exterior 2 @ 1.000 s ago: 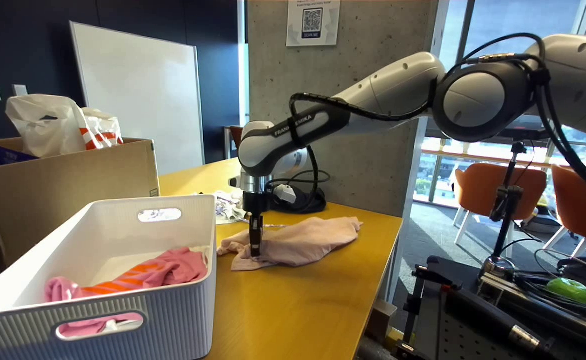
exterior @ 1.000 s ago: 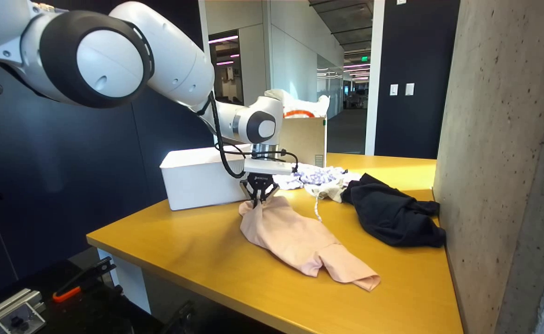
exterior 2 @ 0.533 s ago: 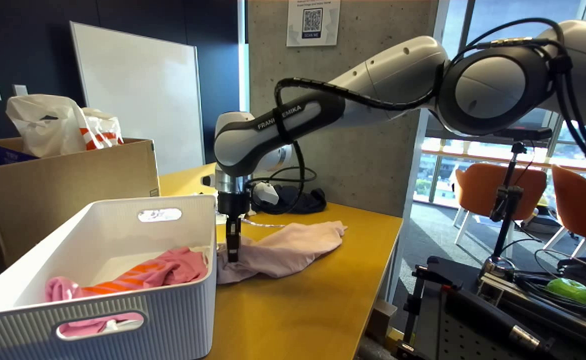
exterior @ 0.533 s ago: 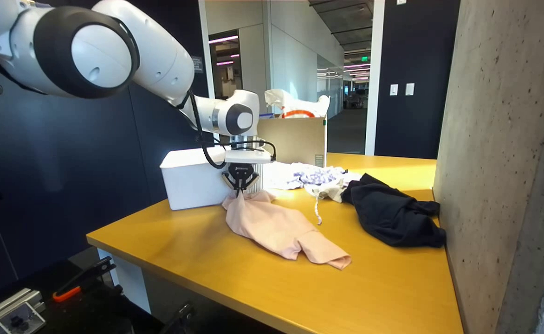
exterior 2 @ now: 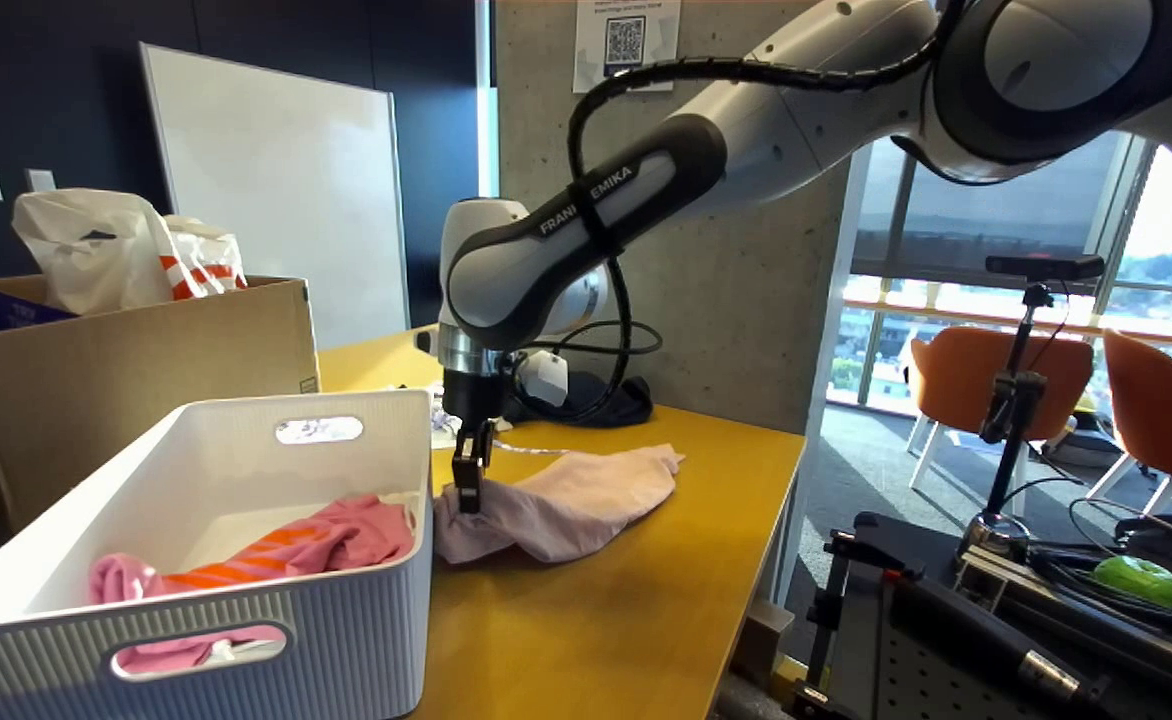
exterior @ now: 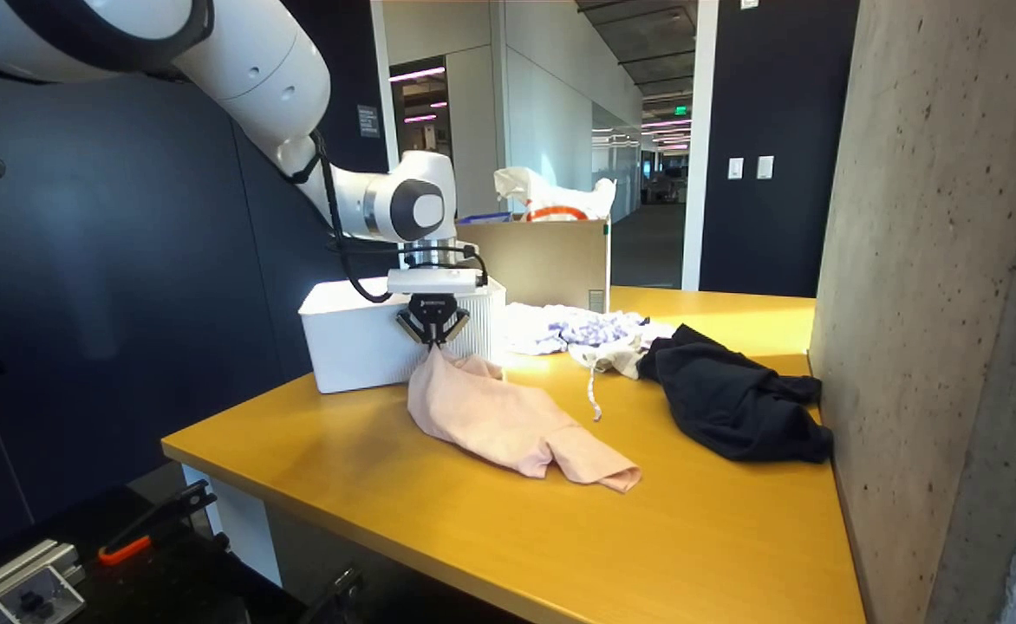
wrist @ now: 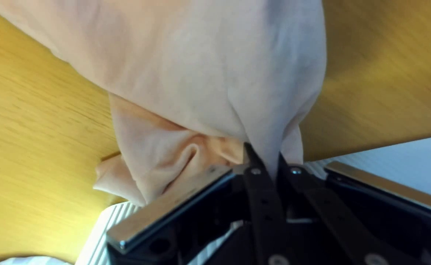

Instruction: Put the peach t-shirt on the table.

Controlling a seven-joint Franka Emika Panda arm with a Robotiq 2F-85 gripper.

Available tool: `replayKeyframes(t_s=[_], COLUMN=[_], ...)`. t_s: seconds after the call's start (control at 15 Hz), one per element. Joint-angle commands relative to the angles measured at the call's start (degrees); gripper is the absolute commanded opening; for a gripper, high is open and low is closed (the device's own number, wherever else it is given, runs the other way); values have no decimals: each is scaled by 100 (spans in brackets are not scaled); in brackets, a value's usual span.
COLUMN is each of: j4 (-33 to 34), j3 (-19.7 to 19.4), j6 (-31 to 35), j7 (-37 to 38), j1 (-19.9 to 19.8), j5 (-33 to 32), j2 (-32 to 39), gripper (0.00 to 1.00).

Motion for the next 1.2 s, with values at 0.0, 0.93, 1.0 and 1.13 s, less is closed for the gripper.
replayKeyframes(t_s=[0.0, 0.93, 1.0, 1.13], j4=[-1389, -5365, -5574, -5777], j3=[-122, -318, -319, -392], j6=[1228, 2891, 2837, 2702], j7=[591, 1068, 933, 445], j1=[-78, -1171, -1366, -1777], j5=[-235, 133, 318, 795], j2=[-852, -3997, -4209, -4433], gripper=[2, 2, 2, 2])
